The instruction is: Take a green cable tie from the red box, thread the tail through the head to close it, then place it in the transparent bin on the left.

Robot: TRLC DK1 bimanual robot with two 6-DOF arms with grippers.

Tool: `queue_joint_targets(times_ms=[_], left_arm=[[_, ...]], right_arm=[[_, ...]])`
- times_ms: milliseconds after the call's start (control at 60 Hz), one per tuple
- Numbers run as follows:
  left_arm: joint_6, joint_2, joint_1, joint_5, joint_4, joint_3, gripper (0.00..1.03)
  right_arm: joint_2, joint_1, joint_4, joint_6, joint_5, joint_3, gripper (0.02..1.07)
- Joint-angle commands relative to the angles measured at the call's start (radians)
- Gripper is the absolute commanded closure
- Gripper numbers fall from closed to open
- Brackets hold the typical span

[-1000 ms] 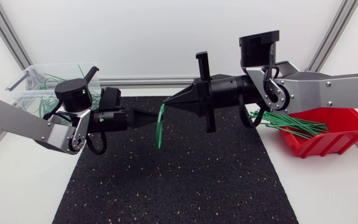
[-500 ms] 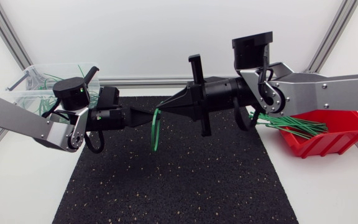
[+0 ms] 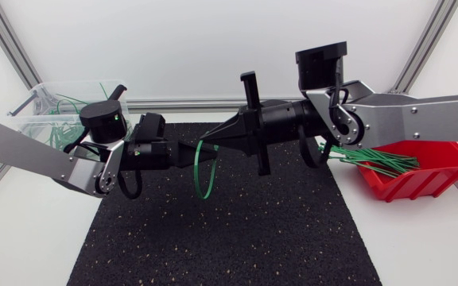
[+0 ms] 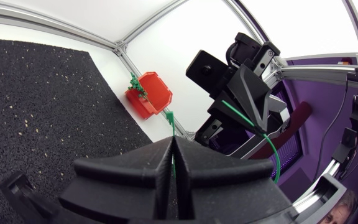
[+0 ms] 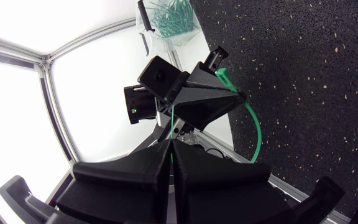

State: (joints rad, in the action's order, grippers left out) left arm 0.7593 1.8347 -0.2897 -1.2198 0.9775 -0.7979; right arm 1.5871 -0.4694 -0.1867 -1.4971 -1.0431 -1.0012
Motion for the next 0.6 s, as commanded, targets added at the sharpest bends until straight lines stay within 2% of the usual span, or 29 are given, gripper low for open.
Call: queue_joint_targets(times_ms=[0, 400, 583], left_arm=[[0.041, -0.009, -0.003, 0.016, 0.006, -0.015, 1.00], [0.126, 0.011, -0.003, 0.031, -0.002, -0.052, 1.00], [0.133, -0.005, 0.001, 0.026, -0.005, -0.057, 1.00]], right_arm=[[-0.027, 0.000, 0.004, -0.031, -0.001, 0.013, 1.01], [-0.041, 0.029, 0.009, -0.031, -0.003, 0.016, 1.01], [-0.030, 0.064, 0.067, -0.031, -0.003, -0.010, 1.01]])
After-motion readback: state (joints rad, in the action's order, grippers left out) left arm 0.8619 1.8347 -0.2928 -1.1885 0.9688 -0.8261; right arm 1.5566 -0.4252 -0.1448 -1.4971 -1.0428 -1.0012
